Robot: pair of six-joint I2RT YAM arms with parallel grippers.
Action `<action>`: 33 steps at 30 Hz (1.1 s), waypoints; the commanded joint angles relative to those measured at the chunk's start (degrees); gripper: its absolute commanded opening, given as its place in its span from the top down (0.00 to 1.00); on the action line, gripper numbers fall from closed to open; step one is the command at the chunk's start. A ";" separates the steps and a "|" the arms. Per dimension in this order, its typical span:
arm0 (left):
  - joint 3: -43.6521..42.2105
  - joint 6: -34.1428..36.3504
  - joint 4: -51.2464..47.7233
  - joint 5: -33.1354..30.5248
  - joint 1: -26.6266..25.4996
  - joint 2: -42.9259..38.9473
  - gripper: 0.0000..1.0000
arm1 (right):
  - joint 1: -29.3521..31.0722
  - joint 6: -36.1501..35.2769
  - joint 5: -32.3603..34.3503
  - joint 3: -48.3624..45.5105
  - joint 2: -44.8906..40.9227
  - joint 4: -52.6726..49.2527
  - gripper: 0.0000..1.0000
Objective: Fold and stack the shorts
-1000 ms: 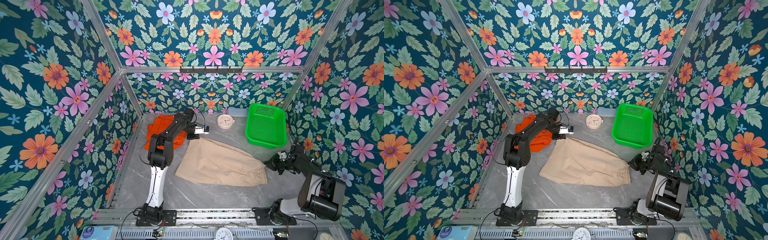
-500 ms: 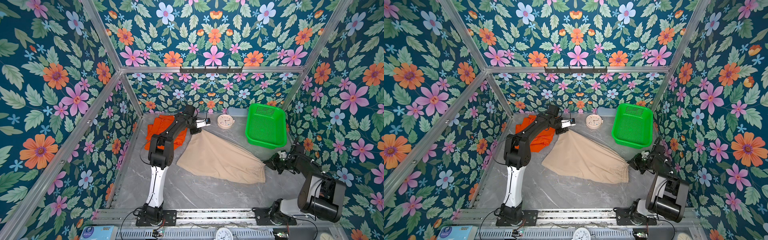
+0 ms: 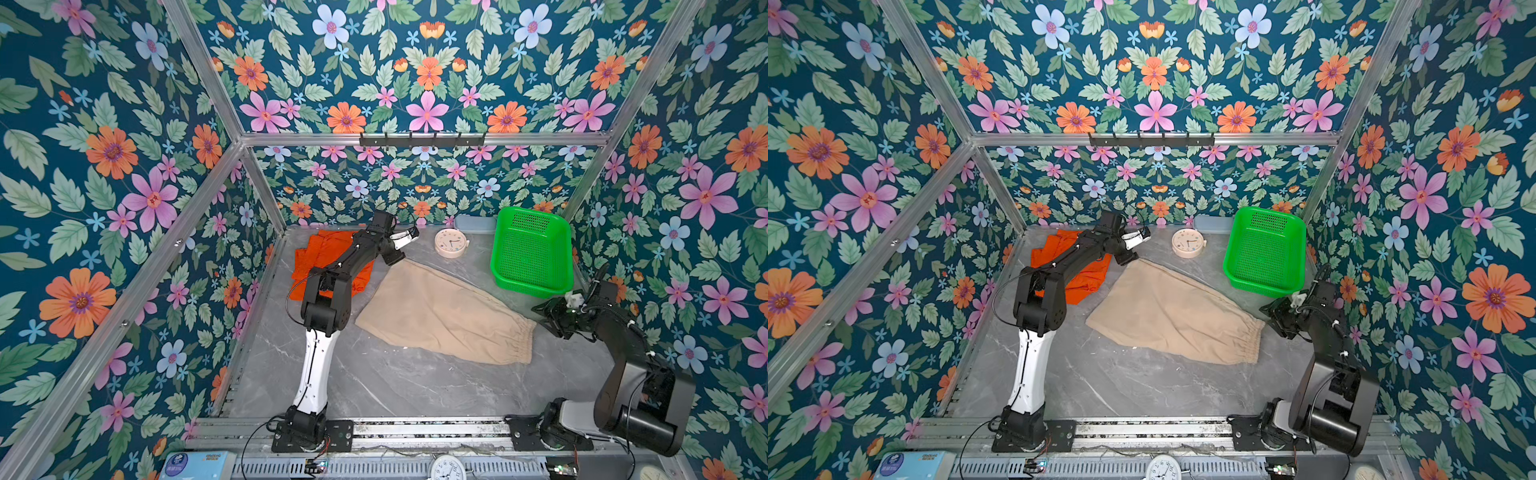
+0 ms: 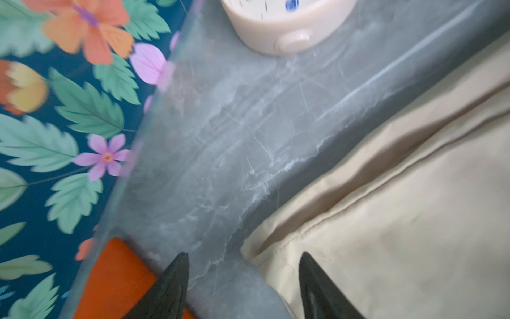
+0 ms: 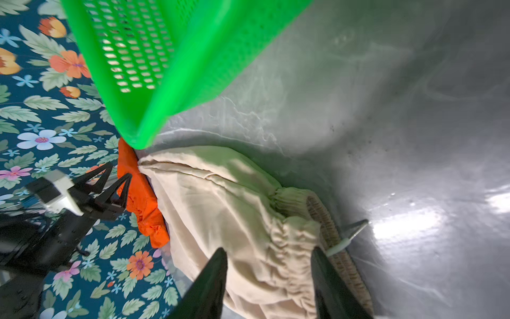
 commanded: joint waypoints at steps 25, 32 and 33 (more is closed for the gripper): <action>-20.94 -14.01 23.78 22.15 -41.24 -6.49 0.28 | -1.37 7.97 2.46 -7.30 -2.84 7.21 0.47; -16.77 -12.17 21.47 19.69 -43.74 0.75 0.28 | -1.73 7.98 2.72 -7.84 -2.95 7.14 0.46; -17.23 -11.46 21.17 19.15 -43.90 1.31 0.27 | -1.74 7.98 2.68 -8.01 -3.04 7.13 0.46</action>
